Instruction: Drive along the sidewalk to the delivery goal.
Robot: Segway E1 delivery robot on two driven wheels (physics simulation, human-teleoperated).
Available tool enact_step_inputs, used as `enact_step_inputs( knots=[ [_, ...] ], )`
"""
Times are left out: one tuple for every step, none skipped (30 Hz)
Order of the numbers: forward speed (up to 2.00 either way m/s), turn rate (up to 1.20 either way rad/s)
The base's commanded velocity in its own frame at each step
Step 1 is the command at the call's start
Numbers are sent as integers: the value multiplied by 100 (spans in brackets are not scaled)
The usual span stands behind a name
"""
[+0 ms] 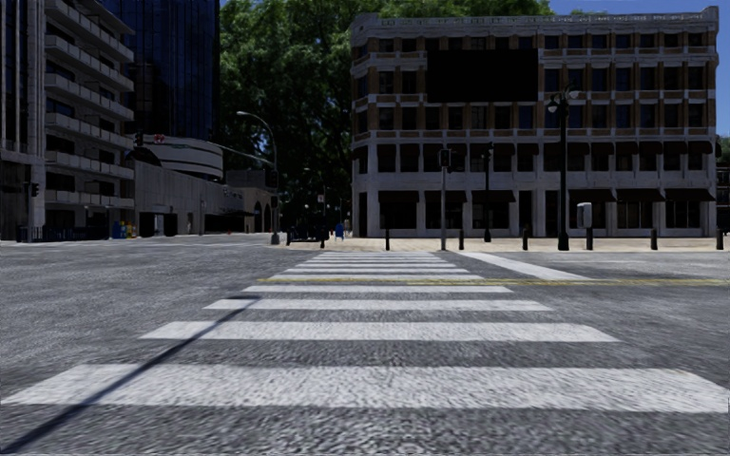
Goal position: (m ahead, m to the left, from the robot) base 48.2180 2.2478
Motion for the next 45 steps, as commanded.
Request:
enact_step_inputs(
  knots=[
    [200, 0],
    [200, 0],
    [200, 0],
    [200, 0],
    [200, 0],
    [200, 0],
    [200, 0],
    [200, 0],
    [200, 0],
    [200, 0],
    [200, 0],
    [200, 0],
    [200, 0],
    [200, 0],
    [200, 0],
    [200, 0],
    [200, 0],
    [200, 0],
    [200, 0],
    [200, 0],
    [200, 0],
    [200, 0],
    [200, 0],
    [200, 0],
    [200, 0],
    [200, 0],
    [200, 0],
    [200, 0],
    [200, 0],
    [200, 0],
    [200, 0],
    [200, 0],
    [200, 0],
    [200, 0],
    [200, 0],
    [200, 0],
    [200, 0],
    [200, 0],
    [200, 0],
    [200, 0],
    [200, 0],
    [200, 0],
    [200, 0],
    [200, 0],
    [200, 0]
  ],
)
